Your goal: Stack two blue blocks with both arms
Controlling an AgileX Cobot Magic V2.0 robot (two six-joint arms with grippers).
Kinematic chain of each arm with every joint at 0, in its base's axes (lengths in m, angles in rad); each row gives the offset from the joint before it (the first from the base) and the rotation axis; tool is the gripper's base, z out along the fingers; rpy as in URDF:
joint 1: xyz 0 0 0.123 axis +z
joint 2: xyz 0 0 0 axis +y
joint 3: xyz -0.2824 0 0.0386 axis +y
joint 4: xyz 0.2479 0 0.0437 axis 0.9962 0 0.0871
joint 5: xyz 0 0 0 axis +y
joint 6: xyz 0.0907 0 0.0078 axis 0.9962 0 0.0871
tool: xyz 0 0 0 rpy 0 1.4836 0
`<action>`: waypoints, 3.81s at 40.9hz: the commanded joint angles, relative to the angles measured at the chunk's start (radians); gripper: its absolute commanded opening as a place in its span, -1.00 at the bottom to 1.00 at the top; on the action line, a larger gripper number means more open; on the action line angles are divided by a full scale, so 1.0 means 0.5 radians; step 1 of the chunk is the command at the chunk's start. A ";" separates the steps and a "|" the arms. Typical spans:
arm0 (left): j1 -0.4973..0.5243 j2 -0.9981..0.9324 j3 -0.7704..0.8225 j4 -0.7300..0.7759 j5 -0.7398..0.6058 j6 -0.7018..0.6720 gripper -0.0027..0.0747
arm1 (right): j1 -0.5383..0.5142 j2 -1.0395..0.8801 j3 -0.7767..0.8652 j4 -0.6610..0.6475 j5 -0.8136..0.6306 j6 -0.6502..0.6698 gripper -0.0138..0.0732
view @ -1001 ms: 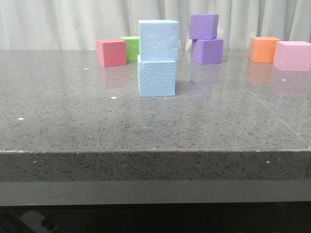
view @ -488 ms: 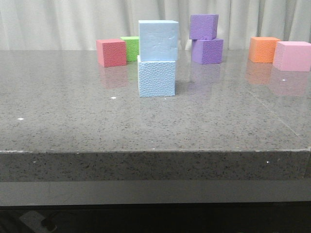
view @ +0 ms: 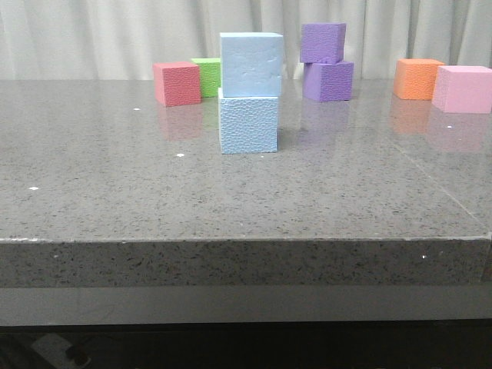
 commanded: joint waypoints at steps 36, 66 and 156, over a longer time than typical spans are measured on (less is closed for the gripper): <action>-0.002 0.002 -0.037 0.079 -0.265 -0.010 -0.98 | -0.010 -0.158 0.065 0.044 -0.186 -0.059 -0.84; 0.934 -1.110 1.413 -0.026 -1.738 -0.010 -0.98 | -0.010 -0.158 0.065 0.044 -0.187 -0.059 -0.84; 0.997 -1.423 1.651 -0.089 -1.780 -0.010 -0.98 | -0.801 -1.006 1.508 0.035 -1.816 -0.059 -0.84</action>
